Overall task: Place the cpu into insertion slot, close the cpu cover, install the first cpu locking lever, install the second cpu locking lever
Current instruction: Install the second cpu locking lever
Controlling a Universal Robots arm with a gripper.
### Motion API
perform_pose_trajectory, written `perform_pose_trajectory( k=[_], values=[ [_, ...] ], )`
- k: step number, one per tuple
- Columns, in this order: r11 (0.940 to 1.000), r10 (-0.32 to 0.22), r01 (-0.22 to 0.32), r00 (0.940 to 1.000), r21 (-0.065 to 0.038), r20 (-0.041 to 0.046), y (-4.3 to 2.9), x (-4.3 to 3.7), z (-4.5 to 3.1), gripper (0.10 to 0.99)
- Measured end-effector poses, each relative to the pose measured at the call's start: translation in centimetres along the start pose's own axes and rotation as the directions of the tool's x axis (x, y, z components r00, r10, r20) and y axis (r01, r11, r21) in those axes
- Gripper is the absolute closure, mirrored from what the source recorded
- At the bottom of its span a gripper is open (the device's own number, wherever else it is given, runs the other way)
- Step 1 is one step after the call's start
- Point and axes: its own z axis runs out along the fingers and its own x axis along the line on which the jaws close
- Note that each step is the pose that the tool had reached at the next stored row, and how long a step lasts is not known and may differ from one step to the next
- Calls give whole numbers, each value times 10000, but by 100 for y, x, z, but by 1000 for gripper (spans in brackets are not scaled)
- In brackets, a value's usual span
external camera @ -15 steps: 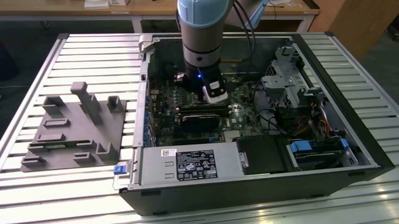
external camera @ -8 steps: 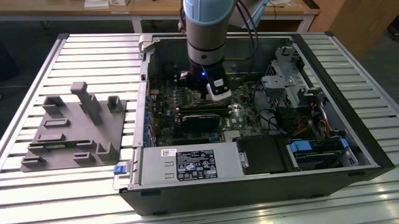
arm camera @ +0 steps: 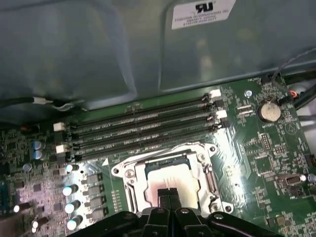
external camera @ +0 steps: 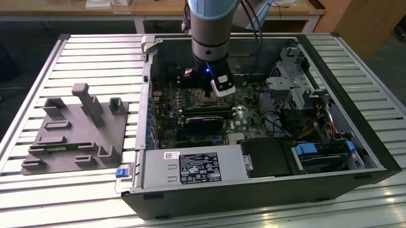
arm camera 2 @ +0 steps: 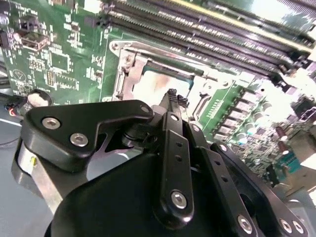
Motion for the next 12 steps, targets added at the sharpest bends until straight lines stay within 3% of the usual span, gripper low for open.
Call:
perform_pose_trajectory(
  k=[5, 12],
  values=[
    [9996, -19, 17, 10000, 283, 64, 52, -20, 12, 980],
    [9994, -25, 22, 10000, 355, 78, 96, -25, 22, 980]
  ],
)
